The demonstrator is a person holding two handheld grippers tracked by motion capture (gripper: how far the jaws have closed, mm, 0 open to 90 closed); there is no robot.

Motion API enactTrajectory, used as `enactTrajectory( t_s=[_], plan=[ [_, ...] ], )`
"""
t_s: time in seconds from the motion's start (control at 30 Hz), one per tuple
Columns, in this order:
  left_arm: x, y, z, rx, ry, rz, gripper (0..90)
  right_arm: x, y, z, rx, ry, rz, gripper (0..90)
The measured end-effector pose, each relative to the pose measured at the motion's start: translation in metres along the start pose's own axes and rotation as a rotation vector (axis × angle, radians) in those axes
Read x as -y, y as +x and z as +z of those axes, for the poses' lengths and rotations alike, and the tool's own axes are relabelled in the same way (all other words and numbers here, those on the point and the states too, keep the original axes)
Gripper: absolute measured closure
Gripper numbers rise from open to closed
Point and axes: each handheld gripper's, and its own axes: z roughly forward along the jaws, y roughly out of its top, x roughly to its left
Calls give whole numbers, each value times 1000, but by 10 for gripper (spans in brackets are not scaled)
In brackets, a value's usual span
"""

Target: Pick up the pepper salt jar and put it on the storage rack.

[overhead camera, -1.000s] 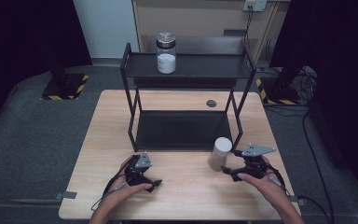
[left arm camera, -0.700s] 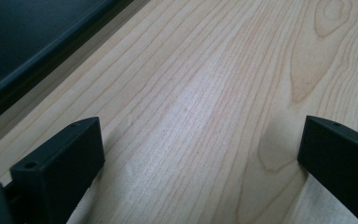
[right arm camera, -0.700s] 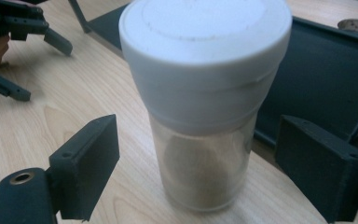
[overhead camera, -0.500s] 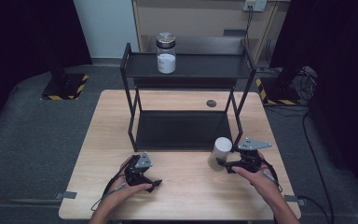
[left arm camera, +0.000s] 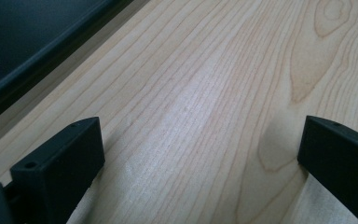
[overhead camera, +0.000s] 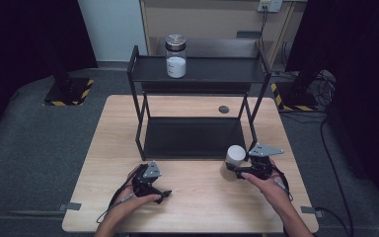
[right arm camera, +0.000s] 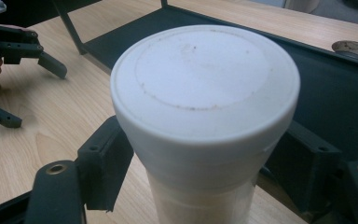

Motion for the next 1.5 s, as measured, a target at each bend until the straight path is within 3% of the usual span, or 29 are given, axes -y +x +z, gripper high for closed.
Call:
enactTrajectory(
  t_s=[0.17,0.5,0.67,1.07,1.5],
  plan=[
    [0,0,0,-1,0,0,0,0,0,2,4,-8,0,329],
    [0,0,0,-1,0,-1,0,-1,10,2,40,-9,-55,357],
    [0,0,0,-1,0,-1,0,-1,10,-1,27,-10,-65,358],
    [0,-1,0,-4,-1,-4,0,-16,18,-29,-14,-69,-62,358],
    [1,-3,-1,-5,-1,-7,0,-47,24,-60,-55,-147,-102,357]
  ],
)
